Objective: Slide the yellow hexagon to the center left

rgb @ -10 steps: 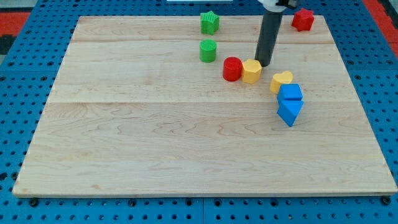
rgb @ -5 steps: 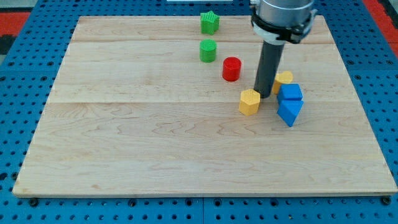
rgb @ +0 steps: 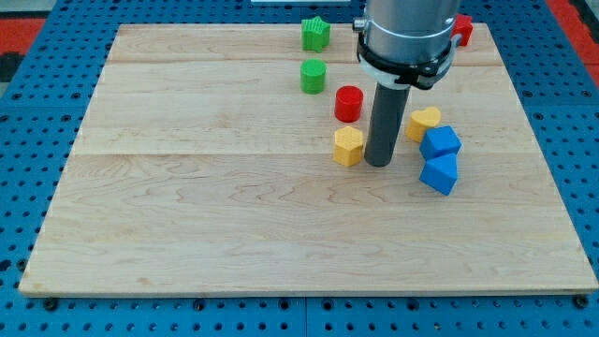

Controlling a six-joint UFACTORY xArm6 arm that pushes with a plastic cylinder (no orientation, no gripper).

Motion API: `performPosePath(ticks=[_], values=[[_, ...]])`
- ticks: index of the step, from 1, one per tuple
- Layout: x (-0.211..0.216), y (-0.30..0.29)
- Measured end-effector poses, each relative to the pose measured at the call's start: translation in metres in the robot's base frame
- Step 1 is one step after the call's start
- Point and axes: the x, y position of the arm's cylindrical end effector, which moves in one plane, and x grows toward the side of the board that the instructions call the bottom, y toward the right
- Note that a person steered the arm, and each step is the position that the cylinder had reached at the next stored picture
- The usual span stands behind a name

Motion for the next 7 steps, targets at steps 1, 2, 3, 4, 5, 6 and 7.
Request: performPosePath(ticks=[1, 2, 3, 4, 5, 6, 7], values=[[-0.003, -0.025], [-0.004, -0.053], [-0.014, -0.063], [-0.032, -0.081], [-0.046, -0.105], [-0.071, -0.106], [-0.086, -0.124]])
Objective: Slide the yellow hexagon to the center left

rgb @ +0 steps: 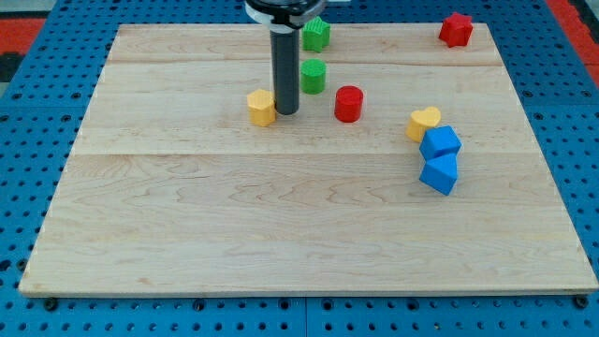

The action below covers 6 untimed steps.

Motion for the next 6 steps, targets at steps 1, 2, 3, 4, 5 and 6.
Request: performPosePath(ticks=[1, 2, 3, 4, 5, 6], values=[[0.000, -0.033], [-0.004, -0.046], [-0.018, -0.050], [-0.021, -0.068], [-0.016, -0.071], [-0.004, -0.071]])
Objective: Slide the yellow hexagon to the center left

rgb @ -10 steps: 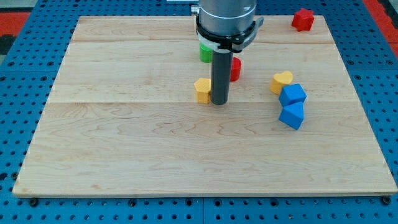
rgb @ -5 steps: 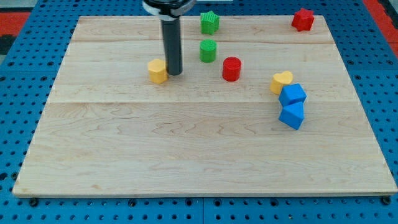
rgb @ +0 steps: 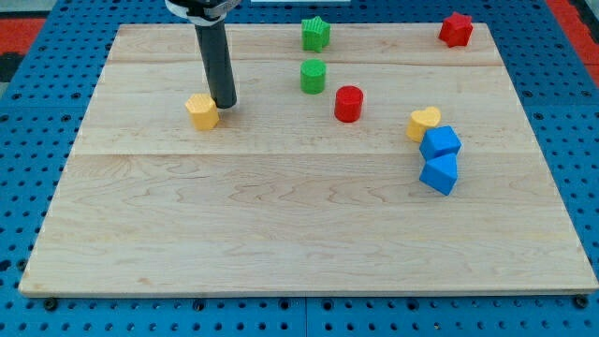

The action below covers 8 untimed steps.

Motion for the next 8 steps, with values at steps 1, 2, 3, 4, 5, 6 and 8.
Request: performPosePath(ticks=[1, 2, 3, 4, 5, 6, 8], values=[[0.013, 0.000], [0.026, 0.000], [0.035, -0.003], [0.041, -0.004], [0.041, -0.021], [0.041, -0.056], [0.033, -0.086]])
